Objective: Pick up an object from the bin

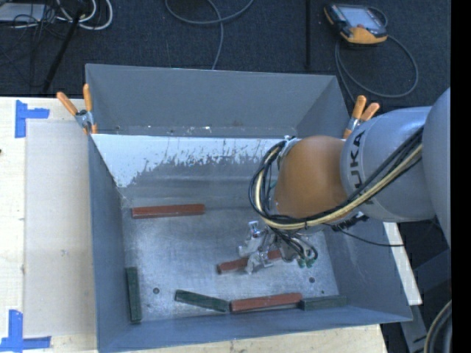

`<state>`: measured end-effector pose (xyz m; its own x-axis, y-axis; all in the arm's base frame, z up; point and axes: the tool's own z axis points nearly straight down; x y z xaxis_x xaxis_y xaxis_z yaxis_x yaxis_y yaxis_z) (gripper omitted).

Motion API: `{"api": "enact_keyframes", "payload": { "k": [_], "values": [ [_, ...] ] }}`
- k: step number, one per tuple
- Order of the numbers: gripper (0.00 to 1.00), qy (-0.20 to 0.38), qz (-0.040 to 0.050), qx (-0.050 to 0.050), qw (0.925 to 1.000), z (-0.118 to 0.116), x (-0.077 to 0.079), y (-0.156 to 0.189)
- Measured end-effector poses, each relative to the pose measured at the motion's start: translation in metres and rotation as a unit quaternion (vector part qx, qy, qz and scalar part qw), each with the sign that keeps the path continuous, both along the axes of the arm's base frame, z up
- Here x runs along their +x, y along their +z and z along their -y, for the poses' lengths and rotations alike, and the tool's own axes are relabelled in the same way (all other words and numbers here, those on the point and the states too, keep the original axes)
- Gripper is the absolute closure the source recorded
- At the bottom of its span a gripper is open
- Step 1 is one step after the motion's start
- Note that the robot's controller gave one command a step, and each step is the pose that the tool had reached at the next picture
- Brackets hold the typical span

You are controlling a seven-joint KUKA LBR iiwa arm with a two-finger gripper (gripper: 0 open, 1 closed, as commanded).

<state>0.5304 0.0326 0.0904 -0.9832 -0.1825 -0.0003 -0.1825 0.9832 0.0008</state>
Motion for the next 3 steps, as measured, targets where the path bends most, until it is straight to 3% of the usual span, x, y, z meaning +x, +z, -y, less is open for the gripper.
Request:
{"api": "enact_keyframes", "payload": {
  "k": [1,2,3],
  "values": [
    [1.00,0.000,0.0000,0.000,1.0000,0.000,0.000,0.000],
    [1.00,-0.001,0.0001,0.000,1.0000,-0.003,0.010,0.104],
    [1.00,-0.002,0.0000,0.000,1.0000,-0.003,0.010,0.104]
  ]
}}
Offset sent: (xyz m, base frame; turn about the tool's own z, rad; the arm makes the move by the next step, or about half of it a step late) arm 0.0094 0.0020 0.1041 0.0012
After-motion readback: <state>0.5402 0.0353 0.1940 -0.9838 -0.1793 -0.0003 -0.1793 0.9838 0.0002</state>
